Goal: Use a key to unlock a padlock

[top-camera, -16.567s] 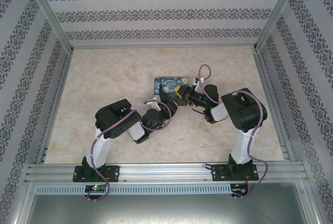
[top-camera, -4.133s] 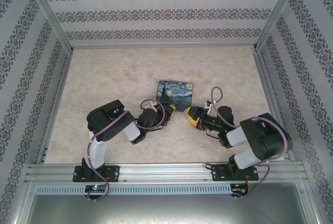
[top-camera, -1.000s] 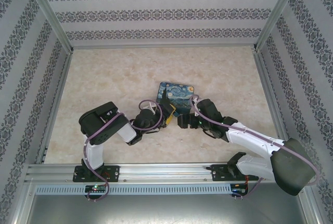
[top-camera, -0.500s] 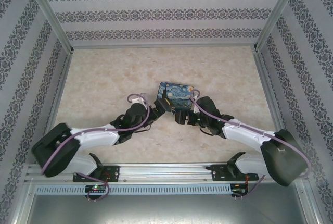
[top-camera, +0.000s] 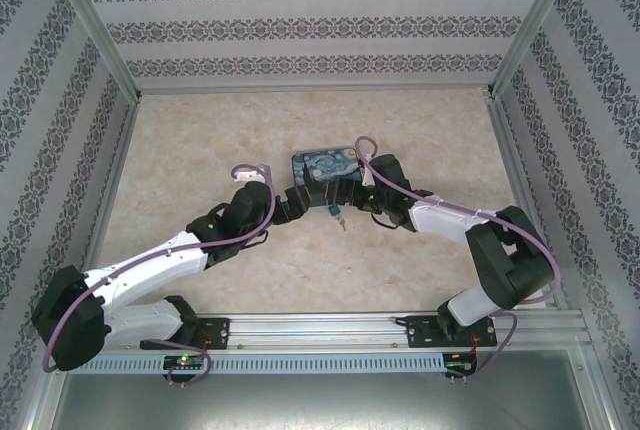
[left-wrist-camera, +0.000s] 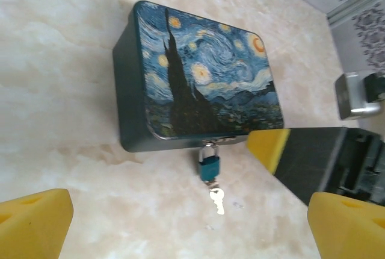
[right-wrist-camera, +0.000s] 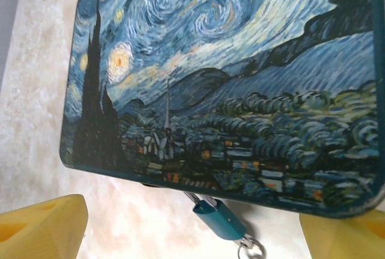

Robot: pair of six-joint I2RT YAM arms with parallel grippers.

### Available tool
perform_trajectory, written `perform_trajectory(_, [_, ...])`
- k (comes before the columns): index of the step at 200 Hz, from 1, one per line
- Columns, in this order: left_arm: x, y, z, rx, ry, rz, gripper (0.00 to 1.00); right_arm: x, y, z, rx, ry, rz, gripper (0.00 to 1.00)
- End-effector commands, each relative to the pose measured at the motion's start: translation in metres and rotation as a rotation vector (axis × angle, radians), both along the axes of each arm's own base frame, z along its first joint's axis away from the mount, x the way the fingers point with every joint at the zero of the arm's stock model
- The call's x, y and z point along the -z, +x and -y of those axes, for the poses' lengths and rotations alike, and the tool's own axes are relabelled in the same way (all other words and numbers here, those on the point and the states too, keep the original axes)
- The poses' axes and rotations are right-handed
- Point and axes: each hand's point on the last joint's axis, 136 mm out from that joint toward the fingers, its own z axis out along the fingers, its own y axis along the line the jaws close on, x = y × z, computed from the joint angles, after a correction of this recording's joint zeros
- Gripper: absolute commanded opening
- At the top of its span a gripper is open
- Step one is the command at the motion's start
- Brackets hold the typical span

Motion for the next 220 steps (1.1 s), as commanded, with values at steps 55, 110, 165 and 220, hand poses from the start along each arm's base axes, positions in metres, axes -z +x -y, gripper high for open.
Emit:
perform_trajectory(55, [0.001,0.042,-0.023,0.011,0.268,-0.048,1.0,0.003,-0.029,0.015,-0.004,0.03,0.048,0.86])
perform_trajectory(110, [0.023,0.072,-0.019,0.066,0.343,-0.143,1.0,0.018,-0.028,0.012,-0.102,-0.009,0.073,0.55])
perform_trajectory(165, [0.037,0.088,-0.016,0.075,0.3,-0.187,1.0,0.031,-0.02,-0.002,-0.181,-0.002,0.063,0.57])
perform_trajectory(220, [0.044,0.095,-0.014,0.075,0.276,-0.204,1.0,0.038,-0.017,-0.013,-0.216,0.02,0.048,0.57])
